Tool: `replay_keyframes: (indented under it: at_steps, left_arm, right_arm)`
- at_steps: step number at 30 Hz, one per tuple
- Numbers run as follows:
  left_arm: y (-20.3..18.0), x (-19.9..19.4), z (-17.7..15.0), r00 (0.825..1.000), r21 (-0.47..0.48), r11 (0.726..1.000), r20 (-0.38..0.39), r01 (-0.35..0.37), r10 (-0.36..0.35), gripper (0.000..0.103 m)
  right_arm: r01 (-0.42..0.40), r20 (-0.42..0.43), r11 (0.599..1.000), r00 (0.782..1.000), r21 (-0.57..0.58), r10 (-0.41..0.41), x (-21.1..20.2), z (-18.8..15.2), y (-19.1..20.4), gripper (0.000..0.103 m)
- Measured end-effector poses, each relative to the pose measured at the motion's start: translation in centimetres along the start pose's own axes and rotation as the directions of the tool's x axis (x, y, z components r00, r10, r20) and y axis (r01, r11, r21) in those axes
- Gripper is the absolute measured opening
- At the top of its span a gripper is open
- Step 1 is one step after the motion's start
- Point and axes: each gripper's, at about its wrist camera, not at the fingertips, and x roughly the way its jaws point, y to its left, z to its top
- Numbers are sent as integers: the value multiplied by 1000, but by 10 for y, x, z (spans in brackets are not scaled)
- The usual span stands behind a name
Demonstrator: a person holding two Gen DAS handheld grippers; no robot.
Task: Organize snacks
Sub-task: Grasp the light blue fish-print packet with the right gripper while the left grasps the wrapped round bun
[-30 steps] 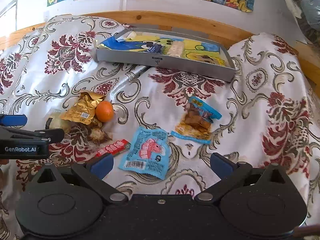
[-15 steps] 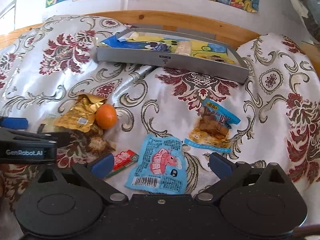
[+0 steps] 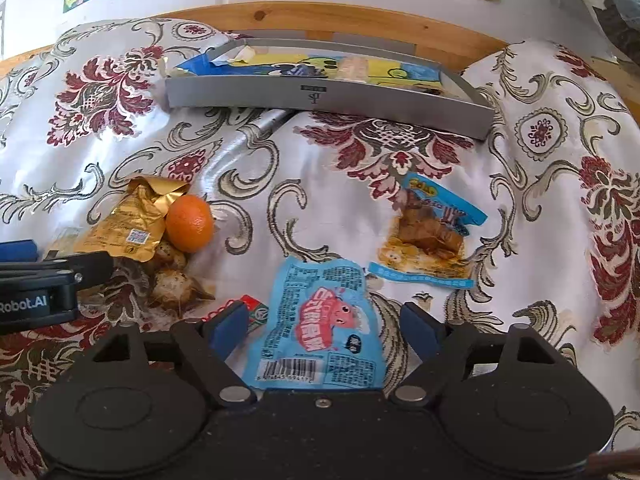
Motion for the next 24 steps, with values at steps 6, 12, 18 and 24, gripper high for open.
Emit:
replay_keyframes:
  at_steps: [6,12,18,24]
  left_arm:
    - [-5,3,-1,999,33,999,-18,28,-27,78]
    - [-2,8,-3,999,14,999,-44,31,-31,70]
    - [0,8,-4,998,-3,999,-49,40,-40,59]
    - [2,8,-5,997,-22,998,-56,51,-52,53]
  right_arm:
    - [-35,-12,999,999,24,35,1,0,0,75]
    - [-55,-19,997,998,54,56,1,0,-2,70]
    - [-76,-18,996,997,55,77,0,-1,0,68]
    - [-93,-13,994,995,53,94,-1,-1,1,66]
